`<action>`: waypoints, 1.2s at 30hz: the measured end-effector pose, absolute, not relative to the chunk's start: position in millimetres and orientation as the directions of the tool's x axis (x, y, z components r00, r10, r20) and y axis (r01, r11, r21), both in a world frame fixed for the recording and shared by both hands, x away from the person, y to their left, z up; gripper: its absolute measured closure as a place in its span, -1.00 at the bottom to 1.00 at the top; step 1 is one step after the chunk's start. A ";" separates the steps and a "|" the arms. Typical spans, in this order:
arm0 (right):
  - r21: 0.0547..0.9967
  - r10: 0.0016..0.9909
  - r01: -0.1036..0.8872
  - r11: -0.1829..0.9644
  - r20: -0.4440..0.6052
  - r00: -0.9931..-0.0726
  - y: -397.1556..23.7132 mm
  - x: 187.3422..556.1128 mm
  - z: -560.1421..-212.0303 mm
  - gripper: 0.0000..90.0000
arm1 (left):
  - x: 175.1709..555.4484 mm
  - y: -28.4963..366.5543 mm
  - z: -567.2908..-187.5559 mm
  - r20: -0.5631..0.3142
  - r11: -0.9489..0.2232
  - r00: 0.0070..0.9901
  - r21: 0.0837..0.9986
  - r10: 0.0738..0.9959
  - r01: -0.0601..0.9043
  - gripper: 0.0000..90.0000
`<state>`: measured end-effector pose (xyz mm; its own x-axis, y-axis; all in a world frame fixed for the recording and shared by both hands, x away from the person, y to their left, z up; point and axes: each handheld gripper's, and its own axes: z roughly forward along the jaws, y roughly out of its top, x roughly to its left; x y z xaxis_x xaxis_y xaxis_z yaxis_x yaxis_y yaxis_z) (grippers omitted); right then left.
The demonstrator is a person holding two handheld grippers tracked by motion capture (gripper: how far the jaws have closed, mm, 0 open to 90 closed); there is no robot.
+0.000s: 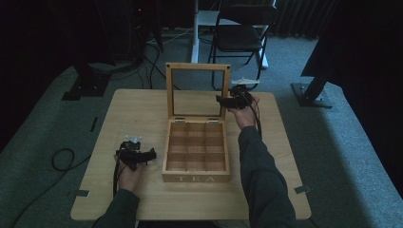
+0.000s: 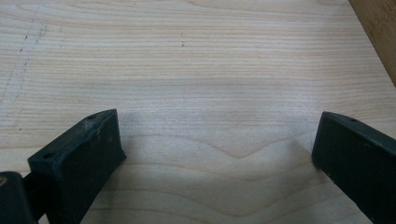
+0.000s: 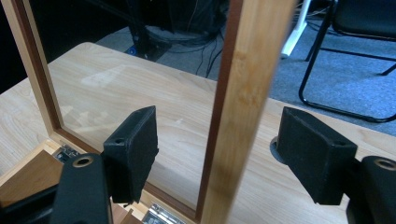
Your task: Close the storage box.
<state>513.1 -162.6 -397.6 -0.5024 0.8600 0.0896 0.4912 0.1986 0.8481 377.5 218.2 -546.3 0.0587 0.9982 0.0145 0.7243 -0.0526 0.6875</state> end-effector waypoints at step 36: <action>0.903 0.836 0.398 0.162 0.088 -0.541 -161.5 496.2 -393.7 -0.06 | 377.0 217.7 -546.1 0.014 -0.052 0.058 0.686 0.998 0.726 -0.96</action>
